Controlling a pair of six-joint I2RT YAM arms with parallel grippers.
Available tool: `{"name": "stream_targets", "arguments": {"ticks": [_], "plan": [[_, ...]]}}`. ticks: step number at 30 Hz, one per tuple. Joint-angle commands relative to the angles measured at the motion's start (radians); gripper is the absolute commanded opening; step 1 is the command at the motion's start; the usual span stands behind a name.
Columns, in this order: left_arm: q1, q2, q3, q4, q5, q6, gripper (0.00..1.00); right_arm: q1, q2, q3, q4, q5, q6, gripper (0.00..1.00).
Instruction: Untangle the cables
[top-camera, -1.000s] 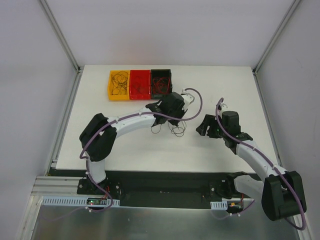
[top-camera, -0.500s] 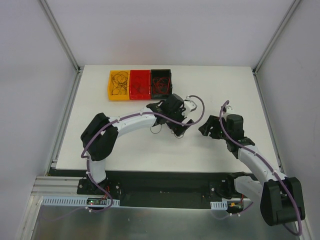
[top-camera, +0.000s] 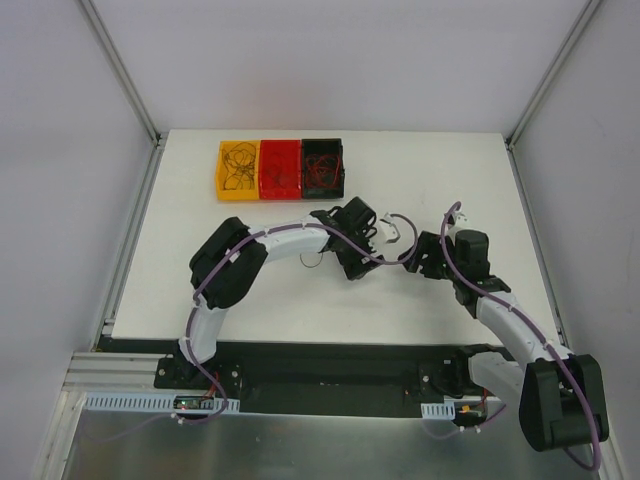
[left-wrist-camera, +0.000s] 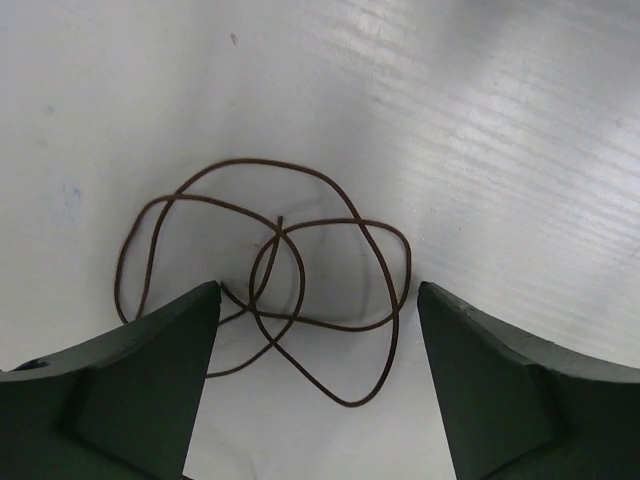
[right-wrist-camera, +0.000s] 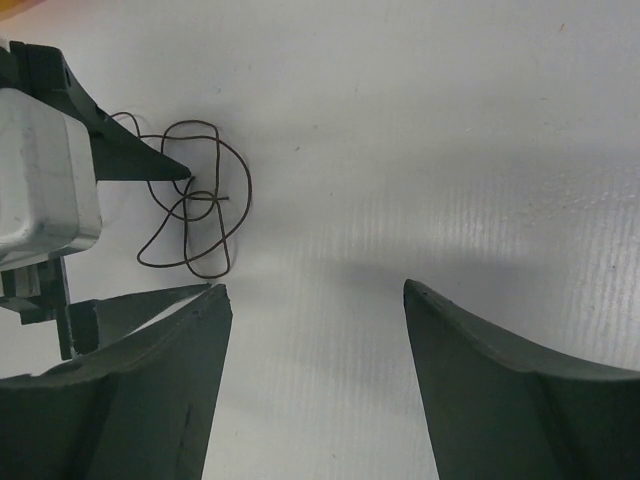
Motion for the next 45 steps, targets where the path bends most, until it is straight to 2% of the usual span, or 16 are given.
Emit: {"name": "stream_targets", "arguments": {"ticks": [1, 6, 9, 10, 16, 21, 26, 30, 33, 39, 45], "plan": [[0.042, 0.041, 0.056, -0.032, 0.116, 0.038, 0.73, -0.011, -0.022, -0.006, 0.047, -0.025, 0.006, 0.72], [0.056, 0.065, 0.090, -0.055, 0.120, 0.044, 0.35, -0.012, -0.022, -0.007, 0.048, -0.028, 0.006, 0.72], [0.058, 0.044, 0.081, -0.058, 0.095, 0.043, 0.02, -0.012, -0.019, -0.007, 0.050, -0.026, 0.004, 0.72], [0.061, 0.027, 0.075, -0.057, 0.086, 0.038, 0.00, -0.012, -0.021, -0.007, 0.050, -0.028, 0.006, 0.72], [0.134, -0.146, 0.030, 0.009, 0.071, -0.021, 0.00, -0.012, -0.008, -0.007, 0.056, -0.037, 0.006, 0.72], [0.284, -0.272, 0.044, 0.112, 0.172, -0.132, 0.00, -0.014, 0.007, -0.006, 0.062, -0.043, 0.007, 0.72], [0.427, -0.301, 0.111, 0.223, 0.196, -0.201, 0.00, -0.012, 0.021, -0.007, 0.067, -0.038, 0.007, 0.72], [0.525, -0.277, 0.133, 0.403, 0.213, -0.262, 0.00, -0.014, 0.042, -0.004, 0.073, -0.040, 0.007, 0.72], [0.594, -0.199, 0.180, 0.521, 0.261, -0.320, 0.00, -0.014, 0.058, -0.001, 0.074, -0.037, 0.006, 0.72], [0.690, 0.007, 0.334, 0.578, 0.389, -0.512, 0.00, -0.012, 0.065, 0.000, 0.074, -0.022, -0.002, 0.72], [0.730, 0.044, 0.224, 0.708, 0.417, -0.626, 0.00, -0.015, 0.099, 0.010, 0.079, -0.031, -0.001, 0.72]]}}
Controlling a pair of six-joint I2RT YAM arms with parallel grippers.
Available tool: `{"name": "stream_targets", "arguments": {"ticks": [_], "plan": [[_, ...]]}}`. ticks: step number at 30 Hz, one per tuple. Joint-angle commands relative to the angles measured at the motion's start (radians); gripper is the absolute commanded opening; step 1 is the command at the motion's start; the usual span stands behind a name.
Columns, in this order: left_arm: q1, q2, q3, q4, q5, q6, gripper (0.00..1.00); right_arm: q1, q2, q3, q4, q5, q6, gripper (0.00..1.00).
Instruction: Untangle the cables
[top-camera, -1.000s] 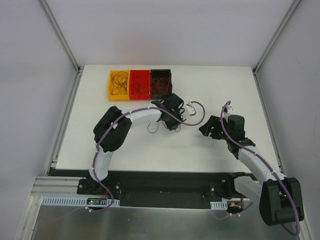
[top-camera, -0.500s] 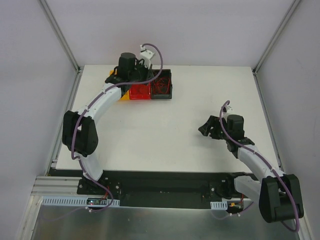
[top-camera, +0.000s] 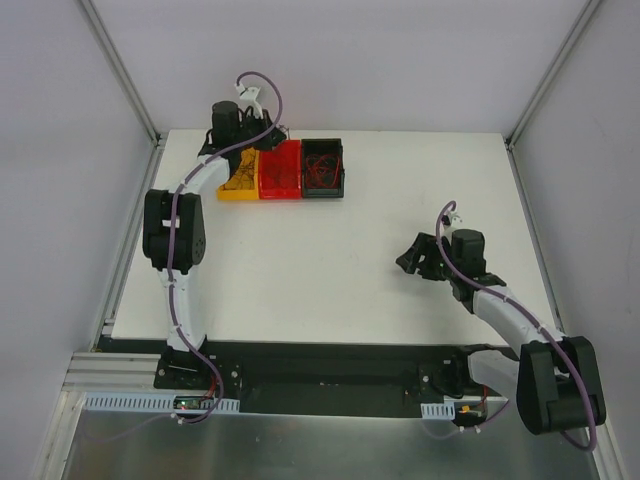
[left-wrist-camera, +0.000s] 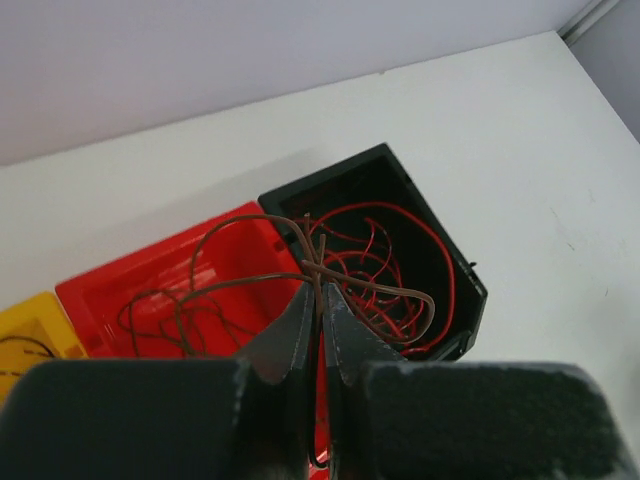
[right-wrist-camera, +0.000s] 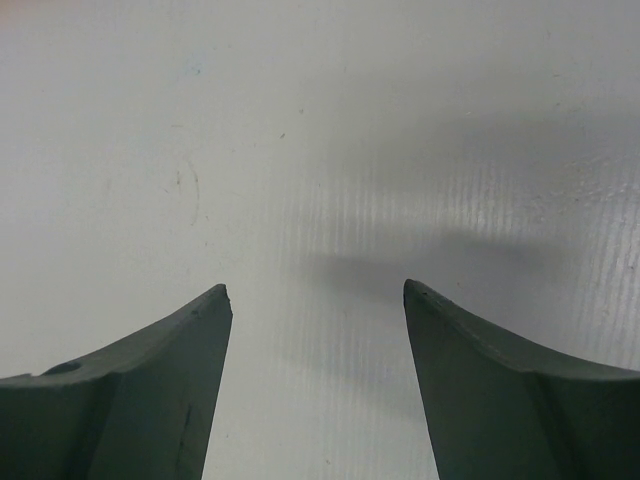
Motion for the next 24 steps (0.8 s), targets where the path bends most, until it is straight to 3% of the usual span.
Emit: {"name": "stream_targets", "arguments": {"ticks": [1, 4, 7, 9, 13, 19, 24], "plan": [[0.013, -0.020, -0.094, 0.156, 0.042, -0.113, 0.00, -0.009, 0.025, 0.012, 0.051, -0.009, 0.001, 0.72], [0.021, -0.004, -0.128, 0.105, -0.007, -0.117, 0.00, -0.009, 0.032, 0.013, 0.053, -0.019, 0.006, 0.72], [0.025, 0.043, -0.071, -0.075, -0.078, -0.171, 0.00, -0.009, 0.022, 0.012, 0.052, -0.023, 0.006, 0.72], [0.029, 0.046, -0.077, -0.095, -0.043, -0.220, 0.00, -0.009, 0.017, 0.010, 0.055, -0.020, 0.004, 0.72], [0.029, 0.014, -0.088, -0.162, -0.154, -0.265, 0.00, -0.009, 0.008, 0.009, 0.053, -0.037, 0.007, 0.72], [0.029, -0.021, 0.012, -0.331, -0.145, -0.269, 0.35, -0.009, -0.009, 0.001, 0.050, -0.040, 0.007, 0.73], [0.029, -0.119, -0.031, -0.374, -0.142, -0.292, 0.53, -0.007, -0.027, -0.002, 0.047, -0.034, 0.006, 0.72]]}}
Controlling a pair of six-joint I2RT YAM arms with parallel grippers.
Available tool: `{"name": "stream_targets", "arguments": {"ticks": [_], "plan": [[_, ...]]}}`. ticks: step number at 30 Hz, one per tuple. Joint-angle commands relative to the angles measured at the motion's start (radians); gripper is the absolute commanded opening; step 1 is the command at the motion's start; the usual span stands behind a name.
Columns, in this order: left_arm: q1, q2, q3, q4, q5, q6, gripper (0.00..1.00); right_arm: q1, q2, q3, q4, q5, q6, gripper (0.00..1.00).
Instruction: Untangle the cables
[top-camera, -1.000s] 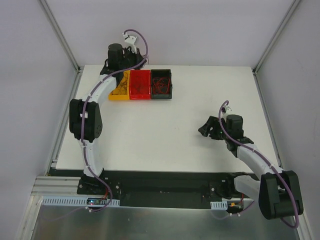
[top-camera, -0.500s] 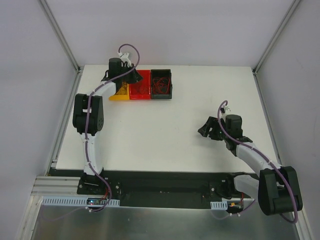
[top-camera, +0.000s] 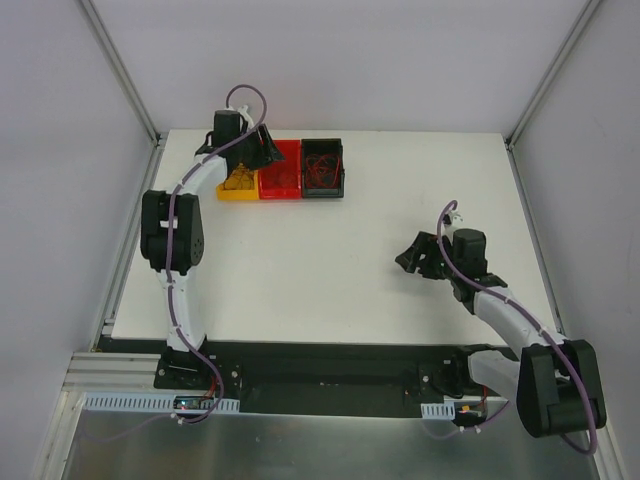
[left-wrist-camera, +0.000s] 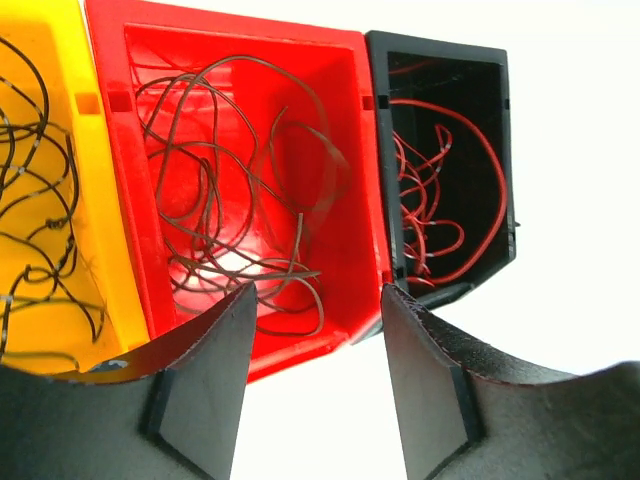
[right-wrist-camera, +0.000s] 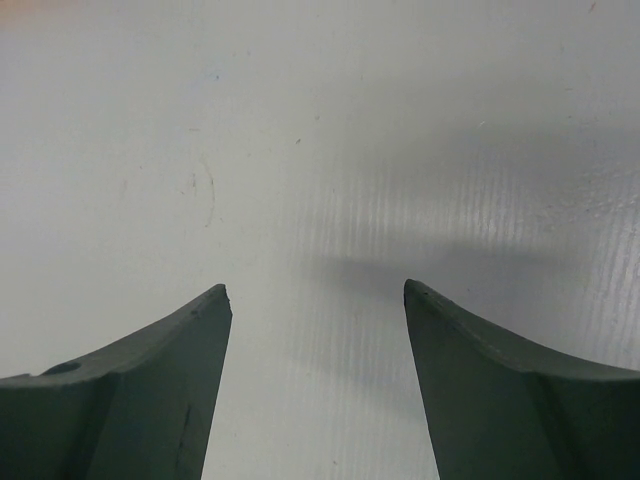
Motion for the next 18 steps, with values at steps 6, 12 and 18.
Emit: {"name": "stream_targets", "arguments": {"ticks": [6, 12, 18], "plan": [[0.004, -0.311, -0.153, -0.101, -0.029, -0.114, 0.69, -0.005, -0.049, -0.007, 0.031, -0.011, 0.001, 0.72], [-0.061, -0.559, -0.362, -0.052, -0.015, -0.126, 0.71, -0.004, -0.143, -0.024, 0.008, 0.021, -0.016, 0.73], [-0.240, -0.975, -0.772, 0.291, -0.081, 0.094, 0.76, 0.002, -0.556, -0.142, 0.038, 0.048, -0.028, 0.79]]}}
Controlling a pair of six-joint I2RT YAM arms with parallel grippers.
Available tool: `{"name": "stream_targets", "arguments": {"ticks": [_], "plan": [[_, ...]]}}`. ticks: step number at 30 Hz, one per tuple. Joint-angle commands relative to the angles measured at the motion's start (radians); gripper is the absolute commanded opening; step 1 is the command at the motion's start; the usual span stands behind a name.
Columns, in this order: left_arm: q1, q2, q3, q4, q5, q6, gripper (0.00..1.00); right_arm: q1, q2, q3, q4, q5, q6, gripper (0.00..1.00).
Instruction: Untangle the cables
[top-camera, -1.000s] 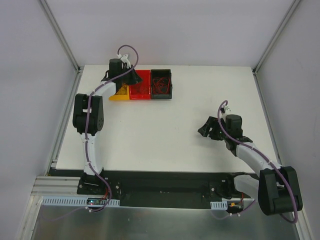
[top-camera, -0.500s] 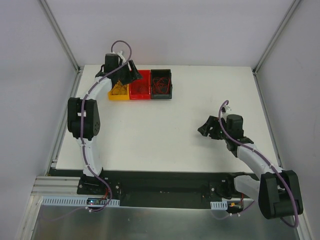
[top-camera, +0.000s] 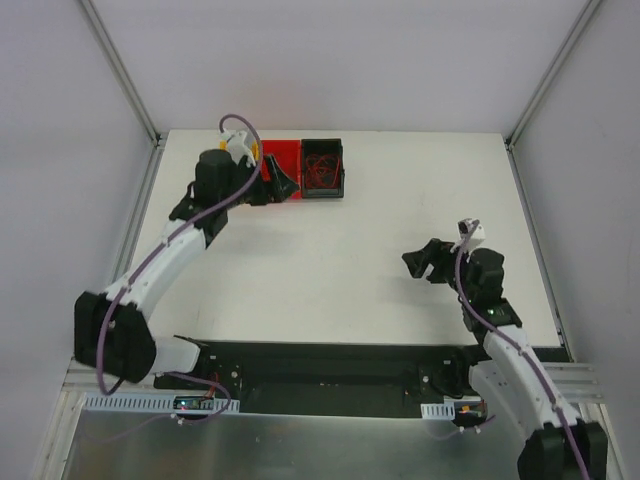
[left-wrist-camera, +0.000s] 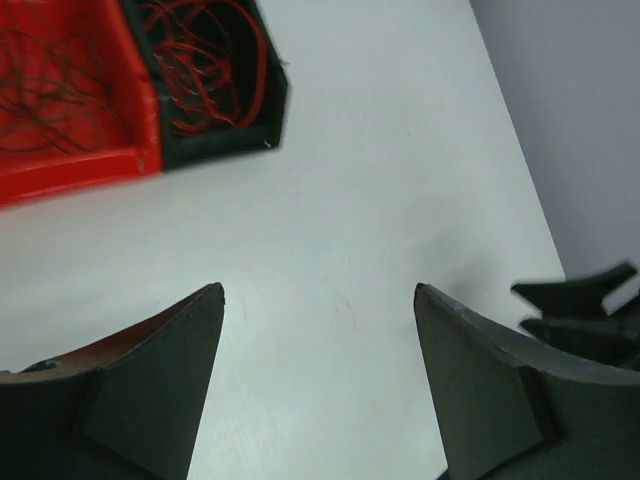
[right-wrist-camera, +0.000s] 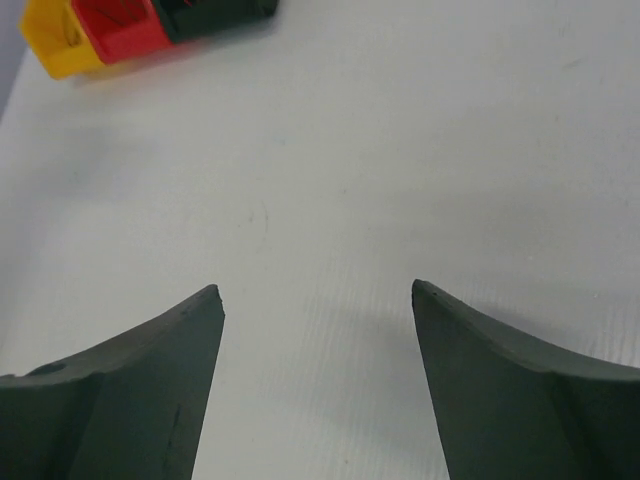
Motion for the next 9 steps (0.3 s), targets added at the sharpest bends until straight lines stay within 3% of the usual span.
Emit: {"name": "stream_targets", "arguments": {"ticks": [1, 2, 4, 9], "plan": [[-0.141, -0.348, -0.327, 0.384, -0.041, 0.190, 0.76, 0.004, -0.308, -0.077, 0.063, 0.021, -0.017, 0.89], [-0.165, -0.423, -0.403, 0.483, -0.030, 0.207, 0.77, 0.003, -0.366, -0.088, 0.069, 0.021, -0.008, 0.97], [-0.193, -0.535, -0.539, 0.623, -0.004, 0.238, 0.79, 0.007, -0.443, -0.103, 0.089, 0.020, 0.017, 0.96], [-0.264, -0.710, -0.655, 0.669, -0.039, 0.351, 0.80, 0.006, -0.607, -0.148, 0.107, 0.093, 0.066, 0.96]]}}
